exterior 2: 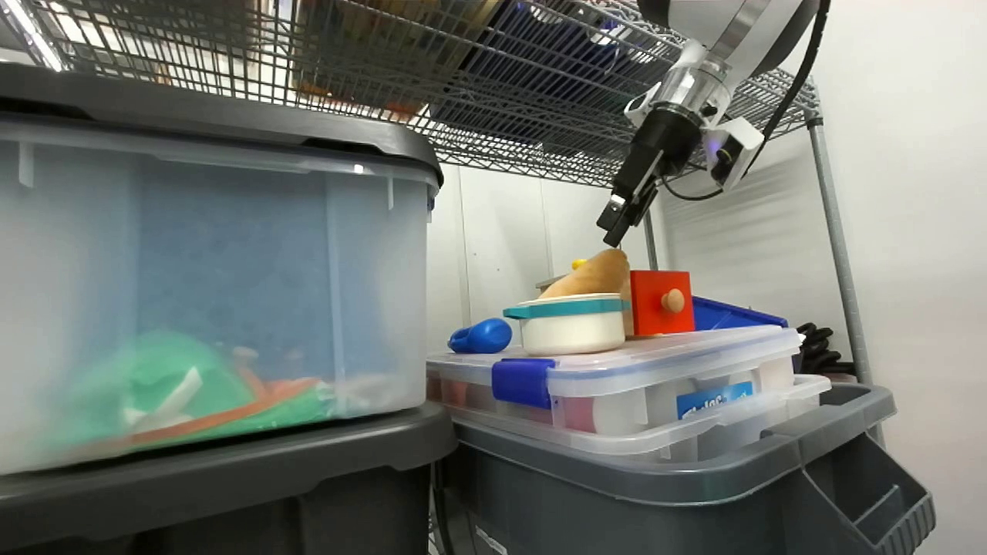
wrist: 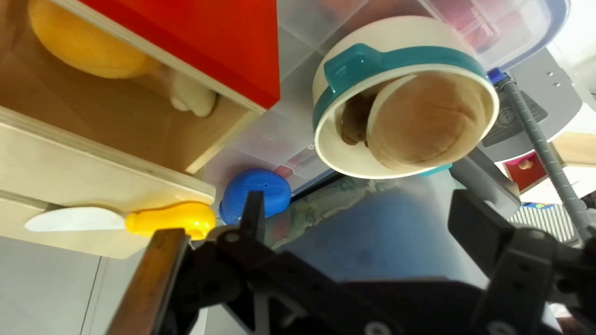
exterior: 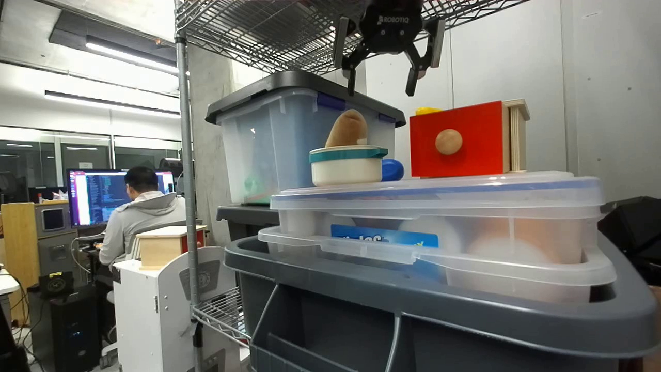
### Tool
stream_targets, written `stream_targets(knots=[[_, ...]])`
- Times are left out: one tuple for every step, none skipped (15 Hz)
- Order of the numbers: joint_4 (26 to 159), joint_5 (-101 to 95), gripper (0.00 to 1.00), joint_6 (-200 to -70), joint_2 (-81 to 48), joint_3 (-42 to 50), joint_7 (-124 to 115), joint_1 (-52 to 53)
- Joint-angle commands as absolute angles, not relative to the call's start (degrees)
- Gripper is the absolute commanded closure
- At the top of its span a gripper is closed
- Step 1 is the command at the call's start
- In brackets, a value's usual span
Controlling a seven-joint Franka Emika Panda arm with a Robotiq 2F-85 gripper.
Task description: Put the brown object in the drawer, then put in the white bowl, then put the knife in the drawer
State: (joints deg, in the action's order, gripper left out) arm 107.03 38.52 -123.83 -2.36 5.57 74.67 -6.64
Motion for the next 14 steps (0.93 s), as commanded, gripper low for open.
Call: stream_targets(knots=[[106.36, 38.02, 0.00, -125.09, -2.94, 5.81, 73.68, -7.04], [105.94, 38.13, 0.00, -125.54, -3.46, 5.86, 73.66, -7.16], [105.83, 38.25, 0.00, -125.58, -3.46, 5.95, 73.79, -7.38], [105.55, 38.50, 0.00, -126.10, -3.81, 5.95, 73.98, -7.52], [105.51, 38.74, 0.00, -126.63, -4.03, 5.90, 74.05, -7.62], [105.48, 38.97, 0.00, -127.34, -4.29, 5.81, 74.07, -7.65], [105.63, 39.17, 0.00, -128.00, -4.40, 5.72, 74.15, -7.67], [105.66, 39.38, 0.00, -128.55, -4.54, 5.65, 74.10, -7.69], [105.65, 39.68, 0.00, -129.24, -4.74, 5.56, 73.94, -7.67], [105.63, 40.13, 0.00, -129.76, -4.90, 5.48, 73.88, -7.67], [105.60, 40.46, 0.00, -130.35, -5.05, 5.41, 73.81, -7.67], [105.44, 40.95, 0.00, -130.95, -5.32, 5.34, 73.43, -7.64], [105.19, 41.25, 0.00, -131.64, -5.70, 5.27, 73.07, -7.63], [104.93, 41.61, 0.00, -132.12, -5.99, 5.19, 72.64, -7.65]])
